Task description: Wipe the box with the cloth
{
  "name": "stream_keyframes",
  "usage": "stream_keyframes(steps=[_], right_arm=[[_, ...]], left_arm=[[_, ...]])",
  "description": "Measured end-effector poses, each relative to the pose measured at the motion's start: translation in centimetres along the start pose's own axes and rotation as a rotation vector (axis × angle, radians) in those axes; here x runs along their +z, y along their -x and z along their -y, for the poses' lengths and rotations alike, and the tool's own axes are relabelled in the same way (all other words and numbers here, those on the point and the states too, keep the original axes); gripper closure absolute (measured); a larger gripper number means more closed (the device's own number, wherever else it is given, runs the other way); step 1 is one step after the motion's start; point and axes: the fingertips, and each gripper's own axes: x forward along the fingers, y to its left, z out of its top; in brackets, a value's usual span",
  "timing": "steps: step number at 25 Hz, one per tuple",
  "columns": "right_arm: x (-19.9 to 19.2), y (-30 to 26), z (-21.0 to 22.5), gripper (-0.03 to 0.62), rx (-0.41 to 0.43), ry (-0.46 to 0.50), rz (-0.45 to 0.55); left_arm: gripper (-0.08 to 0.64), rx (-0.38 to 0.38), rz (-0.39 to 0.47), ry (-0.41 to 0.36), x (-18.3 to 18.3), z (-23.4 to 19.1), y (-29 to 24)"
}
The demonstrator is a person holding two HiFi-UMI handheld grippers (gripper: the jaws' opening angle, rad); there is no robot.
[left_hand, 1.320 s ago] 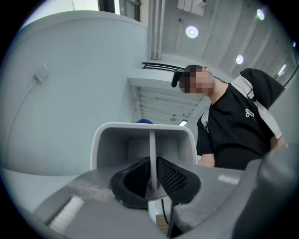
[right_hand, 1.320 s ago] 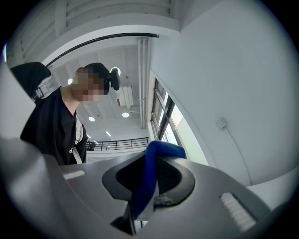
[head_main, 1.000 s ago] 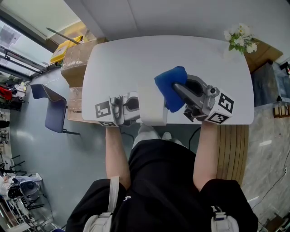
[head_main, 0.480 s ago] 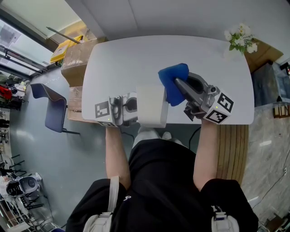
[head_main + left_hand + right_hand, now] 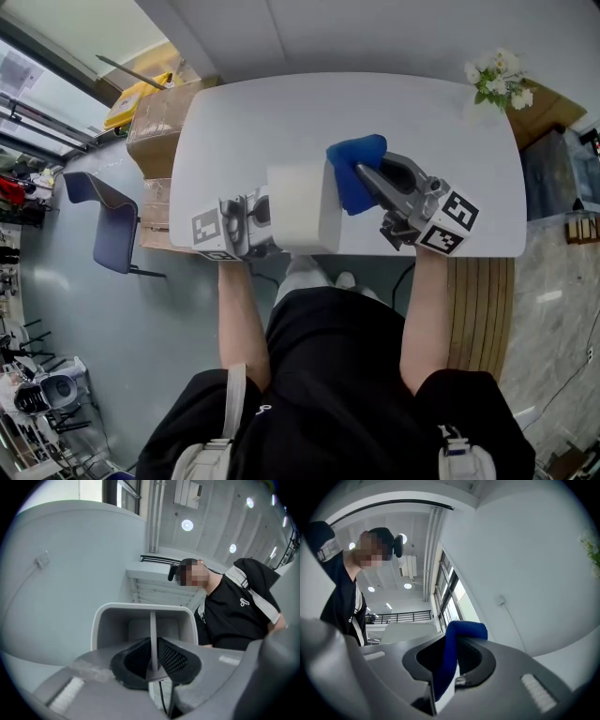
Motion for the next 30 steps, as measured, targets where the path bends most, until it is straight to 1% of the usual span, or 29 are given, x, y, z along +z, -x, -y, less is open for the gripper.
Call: stream_keyframes(steps=[4, 9, 13, 18, 21, 25, 30], right_arm=[[-0.7, -0.2, -0.7, 0.537, 0.048, -0.009, -0.035], [-1.3, -0.5, -2.0, 0.537, 0.106, -0.001, -0.069], [-2.1, -0.7, -3.1, 0.538, 0.176, 0.005, -0.099], [-2.0, -0.9, -4.7, 0.537, 0.260, -0.001, -0.103], [-1.9, -0.8, -5.4, 0.537, 0.304, -0.005, -0.096], [-1.4, -0.5, -6.0, 0.537, 0.346, -0.008, -0.077], [-0.9, 0.0, -6.6, 0.537, 0.380, -0.010, -0.053]], left_arm=[[0.512, 0.055, 0.029, -0.007, 0.5, -0.9, 0.4], [0.512, 0.130, 0.038, -0.014, 0.6, -1.8, 1.1], [0.512, 0.205, 0.053, -0.008, 0.3, -3.1, 2.0], [0.512, 0.288, 0.057, -0.009, 0.4, -4.2, 2.8], [0.512, 0.323, 0.058, -0.004, 0.3, -4.8, 3.1], [0.512, 0.359, 0.037, 0.004, -0.2, -5.6, 3.2], [0.512, 0.389, -0.030, 0.010, -1.6, -6.1, 3.1]])
